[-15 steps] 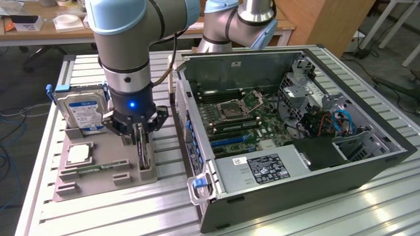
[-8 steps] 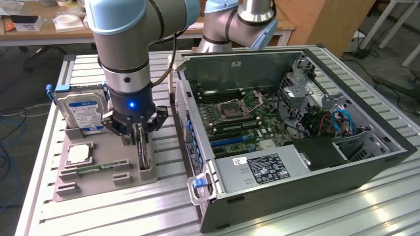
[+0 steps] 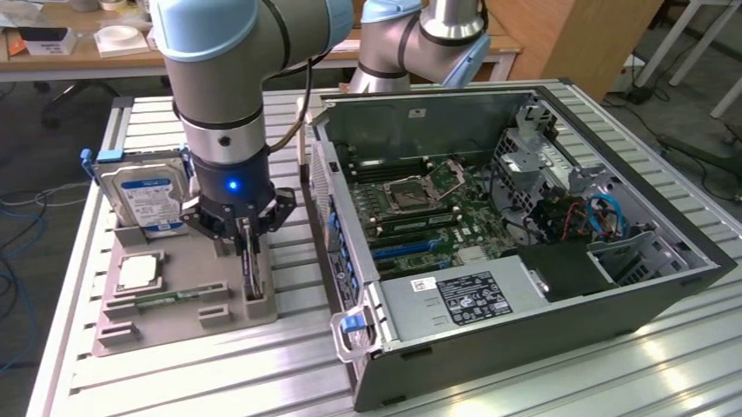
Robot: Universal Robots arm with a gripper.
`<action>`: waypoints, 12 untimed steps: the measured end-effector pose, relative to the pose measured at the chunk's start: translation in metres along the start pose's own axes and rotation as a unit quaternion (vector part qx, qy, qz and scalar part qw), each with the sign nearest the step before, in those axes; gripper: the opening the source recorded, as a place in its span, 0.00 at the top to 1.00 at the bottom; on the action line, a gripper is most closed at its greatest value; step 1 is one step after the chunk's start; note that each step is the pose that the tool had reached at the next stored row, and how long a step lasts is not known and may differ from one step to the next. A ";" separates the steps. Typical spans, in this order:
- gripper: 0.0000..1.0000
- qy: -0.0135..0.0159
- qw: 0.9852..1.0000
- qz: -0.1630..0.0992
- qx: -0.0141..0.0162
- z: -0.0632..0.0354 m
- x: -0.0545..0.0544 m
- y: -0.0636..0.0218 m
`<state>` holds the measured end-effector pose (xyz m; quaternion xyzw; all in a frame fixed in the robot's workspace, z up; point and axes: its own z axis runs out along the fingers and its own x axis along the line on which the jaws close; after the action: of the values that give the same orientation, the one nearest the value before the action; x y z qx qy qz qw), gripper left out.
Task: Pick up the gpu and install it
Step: 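Pick up the gpu and move the gpu toward the slot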
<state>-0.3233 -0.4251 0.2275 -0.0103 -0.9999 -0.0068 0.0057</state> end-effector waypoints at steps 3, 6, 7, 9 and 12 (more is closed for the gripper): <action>0.73 0.000 1.000 0.000 0.000 0.0000 0.000 0.0000; 0.74 0.000 1.000 0.000 0.000 0.0000 0.000 0.0000; 0.74 0.000 1.000 0.000 0.000 0.0000 0.000 0.0000; 0.74 0.000 1.000 0.000 0.000 0.0000 0.000 0.0000; 0.74 0.000 1.000 0.000 0.000 0.0000 0.000 0.0000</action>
<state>-0.3233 -0.4251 0.2275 -0.0103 -0.9999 -0.0068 0.0057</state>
